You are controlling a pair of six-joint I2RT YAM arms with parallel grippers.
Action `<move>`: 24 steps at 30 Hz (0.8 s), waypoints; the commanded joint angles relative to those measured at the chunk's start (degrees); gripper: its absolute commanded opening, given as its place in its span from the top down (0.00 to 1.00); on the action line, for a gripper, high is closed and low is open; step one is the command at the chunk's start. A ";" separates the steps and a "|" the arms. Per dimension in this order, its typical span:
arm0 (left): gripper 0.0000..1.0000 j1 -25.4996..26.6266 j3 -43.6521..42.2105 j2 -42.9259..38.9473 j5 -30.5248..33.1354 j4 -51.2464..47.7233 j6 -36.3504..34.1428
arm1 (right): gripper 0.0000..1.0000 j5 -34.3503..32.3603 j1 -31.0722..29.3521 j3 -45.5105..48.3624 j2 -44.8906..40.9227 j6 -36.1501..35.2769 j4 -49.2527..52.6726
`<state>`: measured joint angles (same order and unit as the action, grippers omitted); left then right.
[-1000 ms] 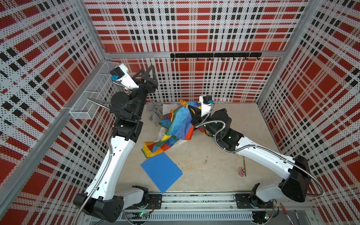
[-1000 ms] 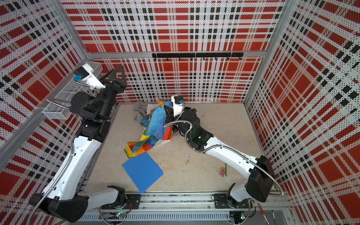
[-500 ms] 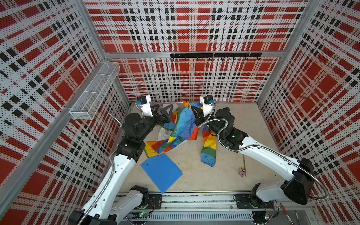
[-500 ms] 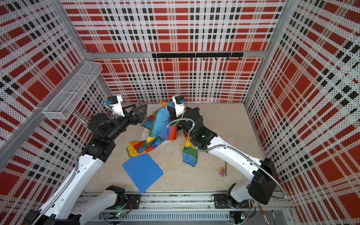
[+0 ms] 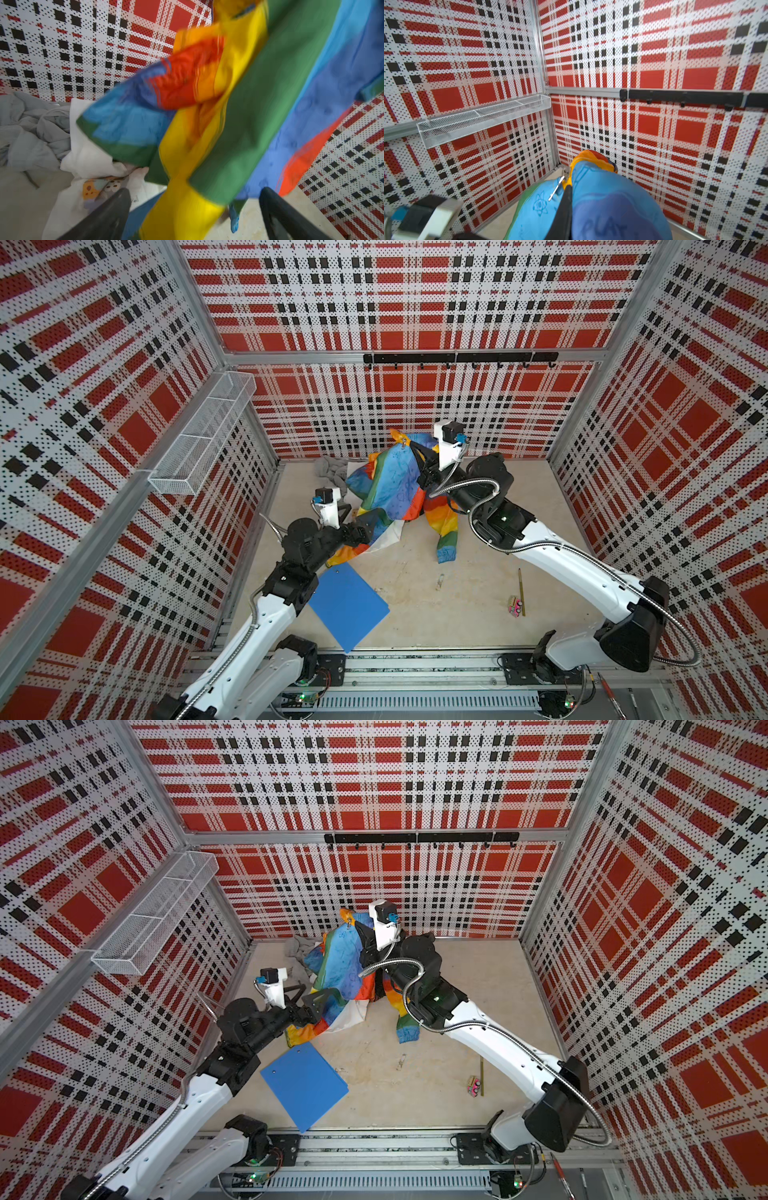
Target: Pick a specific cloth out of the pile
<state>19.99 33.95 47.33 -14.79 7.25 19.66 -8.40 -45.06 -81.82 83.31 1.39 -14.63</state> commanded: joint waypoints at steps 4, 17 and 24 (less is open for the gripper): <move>0.01 2.77 -3.30 -4.70 0.77 6.49 -0.30 | 1.00 -6.76 2.66 -6.01 -1.73 -6.47 -14.46; 0.01 4.81 -6.50 -7.83 2.95 8.02 1.17 | 1.00 -11.60 7.62 -10.60 -7.80 -14.61 -15.05; 0.01 6.89 -6.51 -5.28 3.27 8.31 0.73 | 1.00 -11.15 13.42 -11.53 -9.94 -15.43 -7.92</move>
<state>25.93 27.90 41.60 -12.16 13.67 20.69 -20.01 -34.54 -90.08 74.81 -12.88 -21.80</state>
